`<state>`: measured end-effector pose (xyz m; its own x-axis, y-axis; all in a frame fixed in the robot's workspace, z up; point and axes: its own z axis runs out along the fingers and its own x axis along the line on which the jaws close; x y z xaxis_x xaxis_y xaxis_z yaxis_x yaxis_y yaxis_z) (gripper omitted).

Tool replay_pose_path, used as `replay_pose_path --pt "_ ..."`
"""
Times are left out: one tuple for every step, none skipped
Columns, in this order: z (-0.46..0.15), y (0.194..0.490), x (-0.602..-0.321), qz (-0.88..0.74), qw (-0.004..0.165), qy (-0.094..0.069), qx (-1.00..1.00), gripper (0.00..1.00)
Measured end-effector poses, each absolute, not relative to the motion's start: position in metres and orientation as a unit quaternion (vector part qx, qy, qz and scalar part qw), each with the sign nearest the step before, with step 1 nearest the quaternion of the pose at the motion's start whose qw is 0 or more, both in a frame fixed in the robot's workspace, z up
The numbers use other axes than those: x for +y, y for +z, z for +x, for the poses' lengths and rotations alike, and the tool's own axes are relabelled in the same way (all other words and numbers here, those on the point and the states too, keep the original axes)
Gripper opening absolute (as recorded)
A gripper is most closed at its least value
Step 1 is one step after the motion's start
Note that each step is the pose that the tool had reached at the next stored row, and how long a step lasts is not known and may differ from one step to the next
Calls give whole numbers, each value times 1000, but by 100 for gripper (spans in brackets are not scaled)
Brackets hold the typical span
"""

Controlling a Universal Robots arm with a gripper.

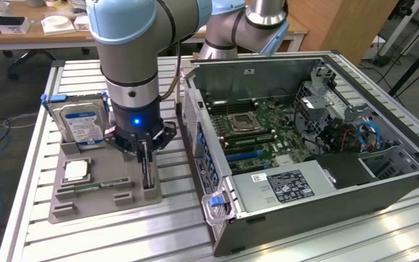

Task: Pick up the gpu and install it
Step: 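Pick up the gpu and move the gpu toward the slot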

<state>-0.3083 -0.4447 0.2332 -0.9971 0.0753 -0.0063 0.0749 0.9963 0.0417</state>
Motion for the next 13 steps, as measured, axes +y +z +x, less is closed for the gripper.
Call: replay_pose_path --pt "-308 233 -445 38 4 21 999 27" --pt "-308 233 -445 38 4 21 999 27" --pt "-308 233 -445 38 4 21 999 27" --pt "-308 233 -445 38 4 21 999 27" --pt "-308 233 -445 38 4 21 999 27" --pt "-308 233 -445 38 4 21 999 26" --pt "-308 233 -445 38 4 21 999 26" --pt "-308 233 -445 38 4 21 999 26" --pt "-308 233 -445 38 4 21 999 26" --pt "-308 233 -445 38 4 21 999 26" --pt "-308 233 -445 38 4 21 999 26" --pt "-308 233 -445 38 4 21 999 26" --pt "-308 233 -445 38 4 21 999 26"
